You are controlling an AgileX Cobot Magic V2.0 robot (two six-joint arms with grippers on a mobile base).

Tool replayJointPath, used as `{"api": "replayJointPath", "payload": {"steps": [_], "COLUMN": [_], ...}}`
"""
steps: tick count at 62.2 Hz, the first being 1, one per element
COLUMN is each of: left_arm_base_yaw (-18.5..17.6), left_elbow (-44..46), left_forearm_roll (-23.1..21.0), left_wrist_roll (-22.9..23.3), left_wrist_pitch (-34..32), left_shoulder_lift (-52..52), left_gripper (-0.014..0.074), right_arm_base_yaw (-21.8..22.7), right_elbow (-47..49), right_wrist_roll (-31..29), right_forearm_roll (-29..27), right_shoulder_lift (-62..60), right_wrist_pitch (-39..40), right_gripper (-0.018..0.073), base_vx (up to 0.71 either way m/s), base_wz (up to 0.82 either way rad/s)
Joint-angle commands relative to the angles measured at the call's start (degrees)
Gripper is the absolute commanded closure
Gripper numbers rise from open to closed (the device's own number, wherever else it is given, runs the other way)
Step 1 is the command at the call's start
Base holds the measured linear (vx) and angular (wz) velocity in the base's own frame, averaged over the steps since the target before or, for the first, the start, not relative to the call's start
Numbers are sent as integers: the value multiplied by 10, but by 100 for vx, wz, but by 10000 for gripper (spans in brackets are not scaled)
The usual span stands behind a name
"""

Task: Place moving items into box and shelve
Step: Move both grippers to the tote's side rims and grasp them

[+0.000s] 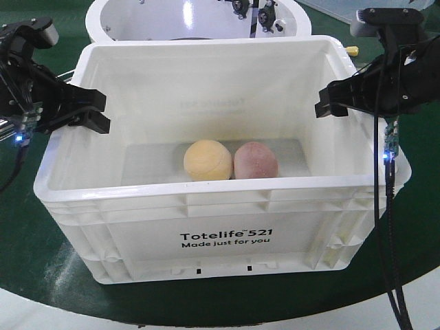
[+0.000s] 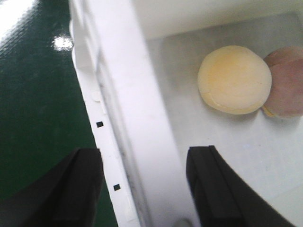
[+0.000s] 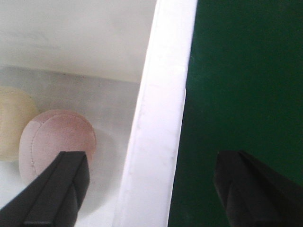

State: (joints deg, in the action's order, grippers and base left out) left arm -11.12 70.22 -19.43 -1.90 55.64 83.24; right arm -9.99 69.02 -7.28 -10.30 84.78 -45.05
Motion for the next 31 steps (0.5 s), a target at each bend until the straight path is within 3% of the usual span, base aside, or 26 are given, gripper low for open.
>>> {"api": "replayJointPath", "payload": {"steps": [1, 7, 13, 27, 31], "left_arm_base_yaw": [-4, -4, -4, -4, -4], "left_elbow": [6, 6, 10, 22, 22], "left_forearm_roll": [-21, -22, -22, -21, -22], "left_wrist_roll": [5, 5, 5, 1, -8], "left_wrist_pitch": [-39, -47, -49, -51, -50], "left_shoulder_lift": [-16, -17, -19, -19, -18], "left_gripper": [105, 119, 192, 593, 606], "right_arm_base_yaw": [2, 2, 2, 2, 2], "right_elbow": [14, 14, 14, 14, 14], "right_wrist_roll": [-7, -9, -6, 2, 2], "right_forearm_roll": [-4, -3, -5, -5, -5], "right_shoulder_lift": [-15, -15, -15, -15, -15], "right_wrist_pitch": [27, 27, 21, 3, 2], "right_gripper": [-23, 13, 109, 487, 575], "base_vx": [0, 0, 0, 0, 0], "base_wz": [0, 0, 0, 0, 0]}}
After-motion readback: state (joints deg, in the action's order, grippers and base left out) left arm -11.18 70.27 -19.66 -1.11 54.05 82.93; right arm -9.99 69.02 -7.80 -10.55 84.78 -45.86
